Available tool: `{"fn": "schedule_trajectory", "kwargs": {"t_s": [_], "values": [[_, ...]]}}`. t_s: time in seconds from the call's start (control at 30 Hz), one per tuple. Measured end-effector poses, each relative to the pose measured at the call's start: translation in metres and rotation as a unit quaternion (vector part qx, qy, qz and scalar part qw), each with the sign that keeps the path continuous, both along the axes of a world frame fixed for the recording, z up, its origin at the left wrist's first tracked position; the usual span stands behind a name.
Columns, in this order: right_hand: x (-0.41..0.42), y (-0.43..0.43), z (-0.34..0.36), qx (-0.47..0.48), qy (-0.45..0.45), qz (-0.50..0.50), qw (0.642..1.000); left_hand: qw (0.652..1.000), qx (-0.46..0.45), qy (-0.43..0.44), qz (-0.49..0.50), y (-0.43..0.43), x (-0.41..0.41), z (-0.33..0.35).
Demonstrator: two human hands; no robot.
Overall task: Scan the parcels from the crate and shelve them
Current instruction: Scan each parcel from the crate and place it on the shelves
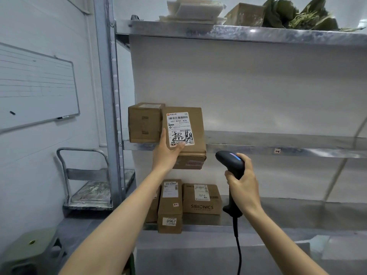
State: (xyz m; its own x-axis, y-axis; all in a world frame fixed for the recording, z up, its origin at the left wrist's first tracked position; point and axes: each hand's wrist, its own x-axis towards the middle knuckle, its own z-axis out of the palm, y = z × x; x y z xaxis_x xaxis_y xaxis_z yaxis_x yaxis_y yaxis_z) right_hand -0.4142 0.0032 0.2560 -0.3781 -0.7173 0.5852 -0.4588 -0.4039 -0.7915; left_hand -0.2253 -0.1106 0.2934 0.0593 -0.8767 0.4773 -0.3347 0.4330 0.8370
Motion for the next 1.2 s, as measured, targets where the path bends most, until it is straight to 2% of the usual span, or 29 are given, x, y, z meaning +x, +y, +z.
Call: {"fn": "schedule_trajectory", "kwargs": {"t_s": [0.4,0.7,0.87,1.1,1.2], "values": [[-0.017,-0.018,0.001,-0.003,-0.012,0.029,1.000,0.995,-0.036,-0.023,0.095,-0.014,-0.009,0.003],[-0.016,-0.018,0.001,-0.005,-0.006,0.036,0.999,0.994,-0.005,-0.105,-0.018,-0.010,0.005,0.008],[-0.009,-0.019,0.001,-0.008,-0.005,0.044,0.999,0.993,-0.015,-0.109,-0.046,-0.013,0.009,0.012],[-0.010,-0.019,-0.002,-0.003,-0.013,0.042,0.999,0.995,-0.037,-0.088,0.028,-0.012,0.000,0.024],[-0.014,-0.020,-0.004,0.002,-0.017,0.036,0.999,0.990,-0.034,-0.100,0.091,-0.015,-0.007,0.031]]}}
